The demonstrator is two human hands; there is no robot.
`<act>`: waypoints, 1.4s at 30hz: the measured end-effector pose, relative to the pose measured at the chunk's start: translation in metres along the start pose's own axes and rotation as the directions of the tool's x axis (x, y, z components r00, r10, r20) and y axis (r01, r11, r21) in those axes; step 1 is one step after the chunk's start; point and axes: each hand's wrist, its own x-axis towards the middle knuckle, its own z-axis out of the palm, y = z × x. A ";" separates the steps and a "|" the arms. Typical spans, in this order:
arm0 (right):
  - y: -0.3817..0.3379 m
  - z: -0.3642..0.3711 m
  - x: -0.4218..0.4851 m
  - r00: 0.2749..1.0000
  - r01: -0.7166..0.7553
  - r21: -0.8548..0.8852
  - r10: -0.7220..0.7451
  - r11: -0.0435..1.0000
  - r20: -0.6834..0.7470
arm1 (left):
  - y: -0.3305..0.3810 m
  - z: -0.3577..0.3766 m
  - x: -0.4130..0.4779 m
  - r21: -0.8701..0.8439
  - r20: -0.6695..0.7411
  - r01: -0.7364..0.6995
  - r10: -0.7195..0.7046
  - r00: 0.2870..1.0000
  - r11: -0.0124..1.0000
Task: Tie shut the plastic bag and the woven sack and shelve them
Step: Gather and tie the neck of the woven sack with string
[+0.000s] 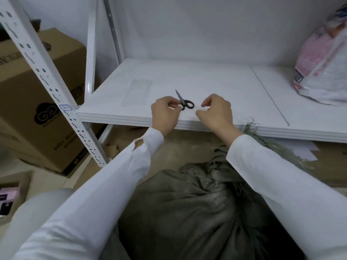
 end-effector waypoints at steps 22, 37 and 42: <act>0.116 -0.105 -0.148 0.995 -0.072 -0.016 0.073 0.997 0.069 | 0.029 0.061 -0.174 0.241 0.489 0.012 -0.132 0.862 0.971; 0.129 -0.097 -0.155 0.989 -0.129 -0.187 0.140 0.974 0.047 | 0.021 0.069 -0.171 0.278 0.394 -0.076 -0.041 0.918 0.958; 0.133 -0.094 -0.155 0.986 -0.126 -0.150 0.140 0.981 0.090 | 0.022 0.067 -0.170 0.122 0.358 0.063 -0.103 0.928 0.991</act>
